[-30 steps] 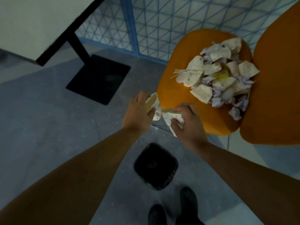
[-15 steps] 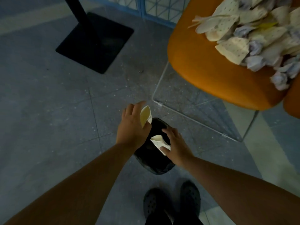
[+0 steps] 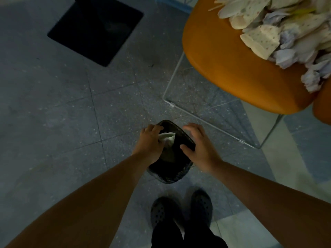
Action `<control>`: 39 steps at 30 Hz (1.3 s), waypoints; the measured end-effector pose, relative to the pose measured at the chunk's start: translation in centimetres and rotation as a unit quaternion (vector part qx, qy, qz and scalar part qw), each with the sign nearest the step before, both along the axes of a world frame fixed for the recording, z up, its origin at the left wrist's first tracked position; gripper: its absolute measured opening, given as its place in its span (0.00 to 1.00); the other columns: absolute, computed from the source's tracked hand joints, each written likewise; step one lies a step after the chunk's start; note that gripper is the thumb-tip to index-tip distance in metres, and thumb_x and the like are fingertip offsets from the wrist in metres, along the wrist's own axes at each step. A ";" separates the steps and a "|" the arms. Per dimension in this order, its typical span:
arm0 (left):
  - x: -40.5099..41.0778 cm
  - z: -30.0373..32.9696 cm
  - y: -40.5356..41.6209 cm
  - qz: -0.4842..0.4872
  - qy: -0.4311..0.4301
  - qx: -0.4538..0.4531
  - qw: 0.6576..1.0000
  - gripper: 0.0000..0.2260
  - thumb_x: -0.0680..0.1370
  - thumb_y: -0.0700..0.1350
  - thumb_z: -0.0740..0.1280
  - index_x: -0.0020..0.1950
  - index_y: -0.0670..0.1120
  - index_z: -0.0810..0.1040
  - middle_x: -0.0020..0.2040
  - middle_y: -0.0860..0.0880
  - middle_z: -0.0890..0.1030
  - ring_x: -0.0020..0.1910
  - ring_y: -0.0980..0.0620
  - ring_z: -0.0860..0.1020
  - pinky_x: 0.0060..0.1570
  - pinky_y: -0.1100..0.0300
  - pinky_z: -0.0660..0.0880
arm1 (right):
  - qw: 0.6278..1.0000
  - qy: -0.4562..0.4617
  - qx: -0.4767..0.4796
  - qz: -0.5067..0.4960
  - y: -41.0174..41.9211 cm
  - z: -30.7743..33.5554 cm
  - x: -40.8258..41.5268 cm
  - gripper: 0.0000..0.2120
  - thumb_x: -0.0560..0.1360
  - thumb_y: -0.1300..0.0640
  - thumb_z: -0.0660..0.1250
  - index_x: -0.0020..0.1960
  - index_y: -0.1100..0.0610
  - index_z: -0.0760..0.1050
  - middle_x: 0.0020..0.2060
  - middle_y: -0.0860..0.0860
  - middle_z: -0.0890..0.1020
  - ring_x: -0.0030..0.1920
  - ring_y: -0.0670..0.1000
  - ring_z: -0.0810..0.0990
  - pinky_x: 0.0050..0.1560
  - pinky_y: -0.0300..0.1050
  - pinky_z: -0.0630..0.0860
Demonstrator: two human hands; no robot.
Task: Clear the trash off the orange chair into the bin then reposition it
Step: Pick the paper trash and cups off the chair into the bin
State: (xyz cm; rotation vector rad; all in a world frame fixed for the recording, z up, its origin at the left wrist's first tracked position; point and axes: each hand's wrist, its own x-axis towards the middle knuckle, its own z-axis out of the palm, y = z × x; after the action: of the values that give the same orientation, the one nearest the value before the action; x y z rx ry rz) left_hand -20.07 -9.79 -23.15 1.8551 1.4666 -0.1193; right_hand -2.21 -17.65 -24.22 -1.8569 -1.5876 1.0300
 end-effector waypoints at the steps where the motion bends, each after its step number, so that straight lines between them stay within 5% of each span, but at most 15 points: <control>1: 0.1 1.0 0.5 -0.002 -0.010 0.012 1.000 0.22 0.78 0.45 0.65 0.71 0.46 0.67 0.68 0.44 0.68 0.67 0.42 0.66 0.63 0.49 0.69 | 1.000 -0.001 -0.004 -0.005 0.1 0.7 -0.1 0.26 0.75 0.56 0.69 0.70 0.54 0.64 0.69 0.50 0.64 0.62 0.48 0.71 0.58 0.44 0.74; 13: 3.7 19.1 8.2 -0.047 -0.093 0.105 0.989 0.16 0.78 0.46 0.67 0.65 0.47 0.72 0.62 0.46 0.72 0.60 0.47 0.72 0.57 0.54 0.73 | 0.998 -0.017 0.022 -0.050 5.5 15.9 1.4 0.21 0.78 0.53 0.65 0.70 0.51 0.65 0.71 0.46 0.62 0.66 0.50 0.69 0.59 0.49 0.73; 20: 8.0 26.0 14.1 -0.105 -0.095 0.168 0.976 0.18 0.79 0.47 0.65 0.68 0.44 0.71 0.67 0.45 0.71 0.56 0.44 0.76 0.54 0.53 0.73 | 0.987 -0.123 0.091 -0.054 10.5 22.6 9.9 0.23 0.78 0.52 0.65 0.71 0.50 0.63 0.70 0.50 0.66 0.68 0.54 0.68 0.60 0.54 0.72; 27: 15.3 24.8 20.4 -0.080 -0.148 0.196 0.966 0.18 0.77 0.51 0.67 0.66 0.49 0.72 0.65 0.48 0.73 0.50 0.54 0.74 0.44 0.61 0.68 | 0.965 -0.163 0.145 -0.147 17.2 23.0 19.7 0.21 0.75 0.55 0.68 0.67 0.55 0.69 0.63 0.56 0.73 0.63 0.59 0.72 0.57 0.57 0.74; 35: 28.5 21.7 28.3 -0.082 -0.153 0.173 0.970 0.24 0.75 0.54 0.69 0.69 0.51 0.67 0.69 0.49 0.69 0.64 0.49 0.71 0.54 0.61 0.68 | 0.948 -0.208 0.135 -0.200 25.7 21.4 31.2 0.21 0.69 0.54 0.73 0.59 0.56 0.73 0.58 0.55 0.73 0.55 0.57 0.74 0.52 0.54 0.74; 39: 34.7 18.9 32.0 -0.077 -0.127 0.136 0.980 0.30 0.74 0.55 0.70 0.73 0.53 0.62 0.72 0.48 0.65 0.68 0.47 0.68 0.61 0.54 0.69 | 0.942 -0.225 0.139 -0.205 29.5 19.3 35.8 0.25 0.65 0.45 0.66 0.59 0.55 0.74 0.58 0.54 0.74 0.58 0.59 0.74 0.52 0.58 0.75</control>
State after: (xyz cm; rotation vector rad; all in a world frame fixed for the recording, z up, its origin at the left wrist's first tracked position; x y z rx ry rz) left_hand 14.62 22.19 -4.21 2.1133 1.2096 0.2493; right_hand 33.64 11.86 -4.95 -2.1844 -1.3878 0.1934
